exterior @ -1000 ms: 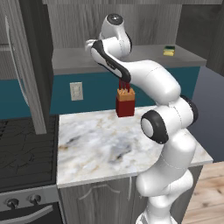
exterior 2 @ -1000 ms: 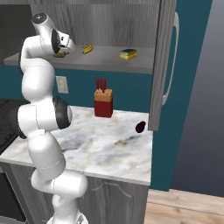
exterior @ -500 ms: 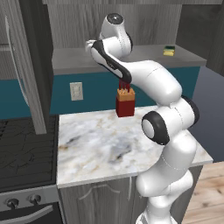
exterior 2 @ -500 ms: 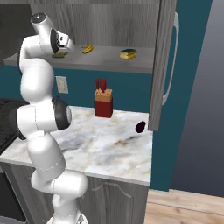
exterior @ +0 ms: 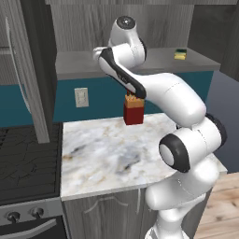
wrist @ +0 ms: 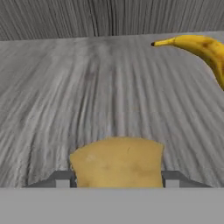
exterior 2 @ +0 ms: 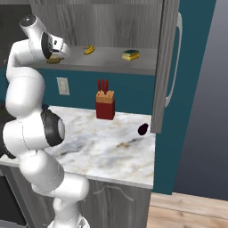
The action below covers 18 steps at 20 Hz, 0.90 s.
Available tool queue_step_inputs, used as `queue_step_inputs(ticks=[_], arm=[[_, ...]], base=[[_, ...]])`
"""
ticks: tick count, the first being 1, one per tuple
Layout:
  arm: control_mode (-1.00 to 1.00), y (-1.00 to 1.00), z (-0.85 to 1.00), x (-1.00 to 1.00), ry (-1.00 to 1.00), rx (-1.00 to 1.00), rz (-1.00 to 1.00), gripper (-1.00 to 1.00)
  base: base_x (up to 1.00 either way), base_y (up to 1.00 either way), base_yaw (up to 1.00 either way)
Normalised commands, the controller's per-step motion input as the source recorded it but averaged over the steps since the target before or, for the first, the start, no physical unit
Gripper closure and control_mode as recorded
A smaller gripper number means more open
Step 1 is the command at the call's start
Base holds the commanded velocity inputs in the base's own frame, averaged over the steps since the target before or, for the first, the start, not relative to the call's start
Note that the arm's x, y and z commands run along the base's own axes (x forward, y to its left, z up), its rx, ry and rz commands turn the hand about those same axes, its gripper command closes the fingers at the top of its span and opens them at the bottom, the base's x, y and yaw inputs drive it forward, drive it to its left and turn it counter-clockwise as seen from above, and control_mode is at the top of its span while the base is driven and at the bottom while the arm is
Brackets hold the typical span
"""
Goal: Pick the sponge and sponge from the cabinet and place them on the counter.
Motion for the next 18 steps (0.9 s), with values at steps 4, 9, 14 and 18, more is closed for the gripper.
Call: queue_step_inputs(ticks=[4, 9, 14, 18], arm=[[-1.00, -0.19, -0.19, -0.89, -0.09, 0.00, 0.00, 1.00], [-1.00, -0.14, -0.14, -0.87, -0.05, 0.00, 0.00, 1.00], [-1.00, -0.13, -0.07, -0.80, 0.00, 0.03, 0.00, 1.00], [-1.00, -0.07, -0.14, -0.53, 0.03, 0.07, 0.00, 1.00]], base=[[0.00, 0.00, 0.00], [0.00, 0.00, 0.00], [0.00, 0.00, 0.00], [0.00, 0.00, 0.00]])
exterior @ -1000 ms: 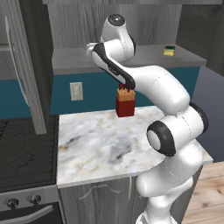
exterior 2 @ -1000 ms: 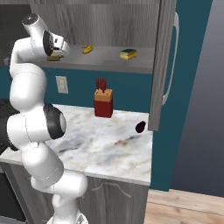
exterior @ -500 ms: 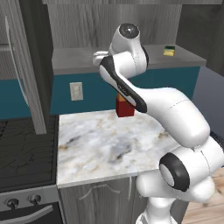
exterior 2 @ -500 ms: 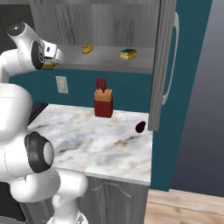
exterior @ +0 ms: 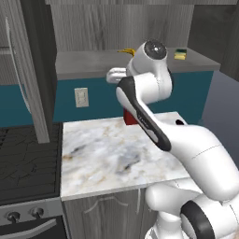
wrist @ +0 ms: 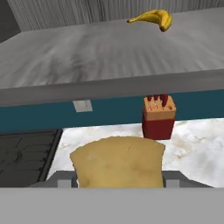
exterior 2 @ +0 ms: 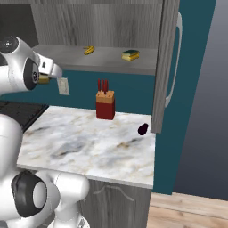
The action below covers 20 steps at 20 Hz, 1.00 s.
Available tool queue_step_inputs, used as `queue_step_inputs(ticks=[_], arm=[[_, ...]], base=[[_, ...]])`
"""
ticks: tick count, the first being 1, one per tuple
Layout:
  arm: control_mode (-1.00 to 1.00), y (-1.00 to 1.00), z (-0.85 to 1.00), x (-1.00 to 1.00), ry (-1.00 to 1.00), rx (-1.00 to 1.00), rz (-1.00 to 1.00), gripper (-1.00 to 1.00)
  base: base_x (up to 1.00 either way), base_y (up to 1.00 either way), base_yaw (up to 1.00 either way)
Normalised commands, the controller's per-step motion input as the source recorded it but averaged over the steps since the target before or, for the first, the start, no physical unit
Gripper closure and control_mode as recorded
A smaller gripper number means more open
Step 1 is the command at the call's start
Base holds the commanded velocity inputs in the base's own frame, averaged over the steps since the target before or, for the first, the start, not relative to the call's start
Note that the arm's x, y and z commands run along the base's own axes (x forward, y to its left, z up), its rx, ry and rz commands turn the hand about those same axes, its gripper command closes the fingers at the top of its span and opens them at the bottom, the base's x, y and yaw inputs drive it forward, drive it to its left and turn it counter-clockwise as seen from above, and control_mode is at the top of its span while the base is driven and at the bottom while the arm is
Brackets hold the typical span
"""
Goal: Pick the sponge and sponge from the cabinet and place them on the counter.
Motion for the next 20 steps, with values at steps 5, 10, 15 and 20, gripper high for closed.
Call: queue_step_inputs(ticks=[5, 10, 15, 20], arm=[[-1.00, 0.02, -0.07, -0.25, 0.03, 0.12, 0.00, 1.00], [-1.00, 0.06, -0.18, -0.07, 0.01, 0.11, 0.00, 1.00], [-1.00, 0.05, -0.34, -0.16, 0.06, 0.01, 0.00, 1.00], [-1.00, 0.07, -0.43, -0.10, 0.10, 0.00, 0.00, 1.00]], base=[[0.00, 0.00, 0.00], [0.00, 0.00, 0.00], [0.00, 0.00, 0.00], [0.00, 0.00, 0.00]])
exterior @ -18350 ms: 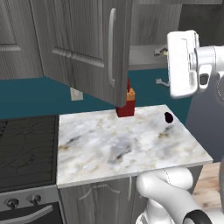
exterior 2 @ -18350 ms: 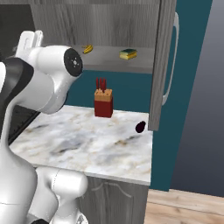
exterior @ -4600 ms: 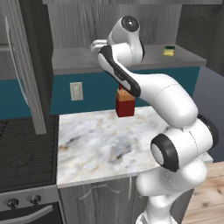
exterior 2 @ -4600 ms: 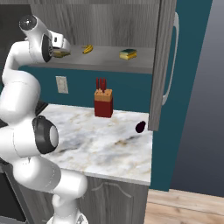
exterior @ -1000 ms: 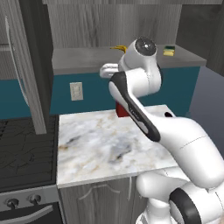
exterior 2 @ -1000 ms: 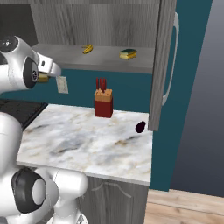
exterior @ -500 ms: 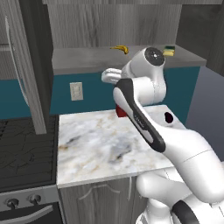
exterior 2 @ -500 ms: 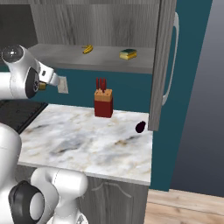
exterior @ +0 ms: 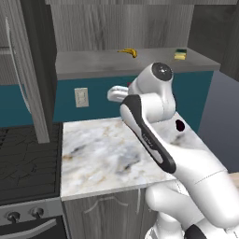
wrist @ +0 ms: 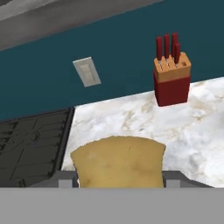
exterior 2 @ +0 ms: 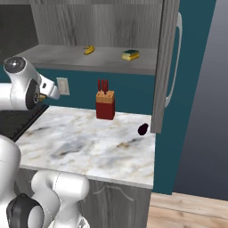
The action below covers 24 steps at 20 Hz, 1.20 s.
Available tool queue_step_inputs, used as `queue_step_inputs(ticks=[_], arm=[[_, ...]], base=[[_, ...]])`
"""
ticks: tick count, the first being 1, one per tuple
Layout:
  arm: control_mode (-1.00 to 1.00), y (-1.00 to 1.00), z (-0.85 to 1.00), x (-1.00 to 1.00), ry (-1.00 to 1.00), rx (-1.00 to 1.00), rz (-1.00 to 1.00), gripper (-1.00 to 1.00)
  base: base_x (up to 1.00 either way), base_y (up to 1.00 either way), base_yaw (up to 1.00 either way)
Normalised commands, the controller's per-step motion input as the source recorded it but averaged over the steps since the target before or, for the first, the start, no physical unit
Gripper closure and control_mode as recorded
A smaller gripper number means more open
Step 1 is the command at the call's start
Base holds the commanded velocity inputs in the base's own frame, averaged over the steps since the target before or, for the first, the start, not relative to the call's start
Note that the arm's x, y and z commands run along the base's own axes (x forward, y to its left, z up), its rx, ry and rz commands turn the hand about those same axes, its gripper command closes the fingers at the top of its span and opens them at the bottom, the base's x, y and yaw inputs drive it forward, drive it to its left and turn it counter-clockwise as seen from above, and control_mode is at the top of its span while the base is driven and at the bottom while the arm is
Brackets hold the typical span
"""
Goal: Pick the sponge and sponge from the cabinet and place them on the counter.
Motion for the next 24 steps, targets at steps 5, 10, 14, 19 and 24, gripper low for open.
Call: queue_step_inputs(ticks=[5, 10, 14, 19, 24], arm=[[-1.00, 0.03, -0.41, -0.01, 0.14, 0.00, 0.02, 1.00], [-1.00, 0.16, -0.49, 0.00, 0.14, 0.00, 0.00, 1.00], [-1.00, 0.25, -0.56, 0.00, 0.12, -0.02, 0.00, 1.00], [-1.00, 0.18, -0.55, 0.00, 0.03, -0.01, 0.01, 1.00], [-1.00, 0.06, -0.47, 0.03, 0.00, 0.00, 0.01, 1.00]], base=[[0.00, 0.00, 0.00], [0.00, 0.00, 0.00], [0.00, 0.00, 0.00], [0.00, 0.00, 0.00], [0.00, 0.00, 0.00]])
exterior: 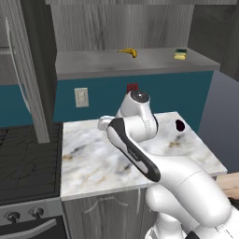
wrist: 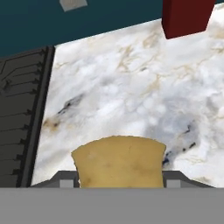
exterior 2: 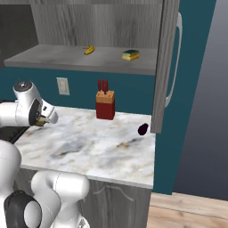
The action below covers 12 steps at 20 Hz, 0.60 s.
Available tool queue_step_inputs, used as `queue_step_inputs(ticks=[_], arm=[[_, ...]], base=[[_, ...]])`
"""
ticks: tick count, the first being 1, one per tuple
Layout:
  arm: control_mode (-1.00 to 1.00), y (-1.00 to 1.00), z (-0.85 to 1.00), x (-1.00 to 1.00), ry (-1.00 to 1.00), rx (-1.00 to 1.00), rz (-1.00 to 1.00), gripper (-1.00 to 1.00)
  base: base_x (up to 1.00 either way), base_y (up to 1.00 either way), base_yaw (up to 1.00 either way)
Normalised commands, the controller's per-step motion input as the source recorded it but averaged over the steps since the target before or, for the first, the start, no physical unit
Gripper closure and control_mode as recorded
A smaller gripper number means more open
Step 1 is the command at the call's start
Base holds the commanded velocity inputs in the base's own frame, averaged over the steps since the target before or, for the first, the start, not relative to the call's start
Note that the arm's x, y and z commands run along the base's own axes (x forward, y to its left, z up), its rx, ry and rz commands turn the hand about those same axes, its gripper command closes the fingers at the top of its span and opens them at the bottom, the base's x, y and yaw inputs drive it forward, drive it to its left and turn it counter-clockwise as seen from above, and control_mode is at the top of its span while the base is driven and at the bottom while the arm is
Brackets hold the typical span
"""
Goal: Pick the sponge and sponge from the cabinet and place them on the counter.
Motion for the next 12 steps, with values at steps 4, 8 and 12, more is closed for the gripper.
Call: queue_step_inputs(ticks=[4, 8, 12], arm=[[-1.00, 0.08, -0.48, 0.10, 0.00, 0.00, 0.00, 1.00], [-1.00, 0.12, -0.45, 0.14, 0.00, 0.00, 0.00, 1.00], [-1.00, 0.11, -0.37, 0.25, 0.01, 0.00, 0.00, 1.00]], base=[[0.00, 0.00, 0.00], [0.00, 0.00, 0.00], [0.00, 0.00, 0.00]])
